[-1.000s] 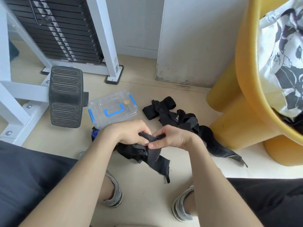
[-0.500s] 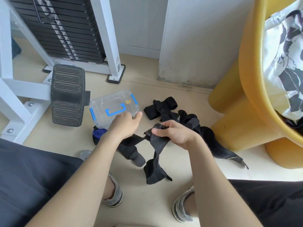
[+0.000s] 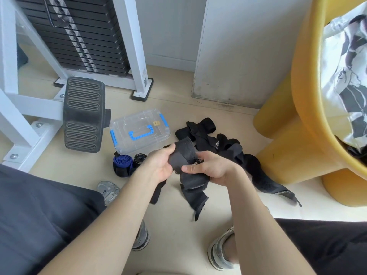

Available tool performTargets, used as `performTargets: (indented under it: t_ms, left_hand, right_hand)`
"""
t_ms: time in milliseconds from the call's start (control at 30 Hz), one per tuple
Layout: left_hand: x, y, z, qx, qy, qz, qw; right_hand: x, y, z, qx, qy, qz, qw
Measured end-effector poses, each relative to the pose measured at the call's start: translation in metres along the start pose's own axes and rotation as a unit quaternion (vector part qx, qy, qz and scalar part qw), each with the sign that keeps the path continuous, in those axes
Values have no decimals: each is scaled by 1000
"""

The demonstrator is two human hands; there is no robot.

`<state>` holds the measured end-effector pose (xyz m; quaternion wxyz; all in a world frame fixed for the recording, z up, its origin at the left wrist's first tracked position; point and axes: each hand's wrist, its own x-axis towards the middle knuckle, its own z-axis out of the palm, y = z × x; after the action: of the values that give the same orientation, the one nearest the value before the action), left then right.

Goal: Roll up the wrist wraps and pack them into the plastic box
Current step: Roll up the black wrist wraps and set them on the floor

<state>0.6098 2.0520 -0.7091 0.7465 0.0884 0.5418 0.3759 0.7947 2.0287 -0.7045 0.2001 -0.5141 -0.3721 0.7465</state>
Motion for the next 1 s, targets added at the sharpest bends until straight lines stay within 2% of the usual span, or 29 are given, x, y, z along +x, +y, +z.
performTargets:
  t_ms: [67, 133, 200, 300, 467, 533, 667, 733, 867, 1000]
  left_hand:
    - [1, 1, -5, 6, -2, 27, 1000]
    - [1, -1, -8, 17, -19, 44, 999]
    - [1, -5, -11, 31, -32, 53, 998]
    - [0, -9, -14, 55, -51, 57, 996]
    - [-1, -10, -16, 73, -73, 60, 993]
    - [-1, -10, -15, 86, -90, 68, 990]
    - [-4, -13, -11, 93, -118, 65, 986]
    - [-4, -14, -10, 89, -122, 61, 987]
    - [-1, -11, -14, 57, -103, 49, 992]
    - [-3, -9, -14, 59, -114, 59, 990]
  right_hand:
    - [-4, -4, -3, -21, -18, 70, 997]
    - [-11, -11, -9, -109, -52, 137, 983]
    - [-19, -19, -12, -193, -92, 147, 966]
    - [-23, -23, -15, -163, -111, 58, 979]
    - [-20, -15, -21, 5, -119, -72, 990]
    - [-13, -13, -21, 25, -76, -100, 992]
    - [5, -3, -16, -61, 129, -125, 982]
    - [11, 1, -12, -83, 193, -128, 969]
    - [16, 9, -8, -79, 262, -174, 946]
    - [20, 12, -10, -107, 276, -180, 938]
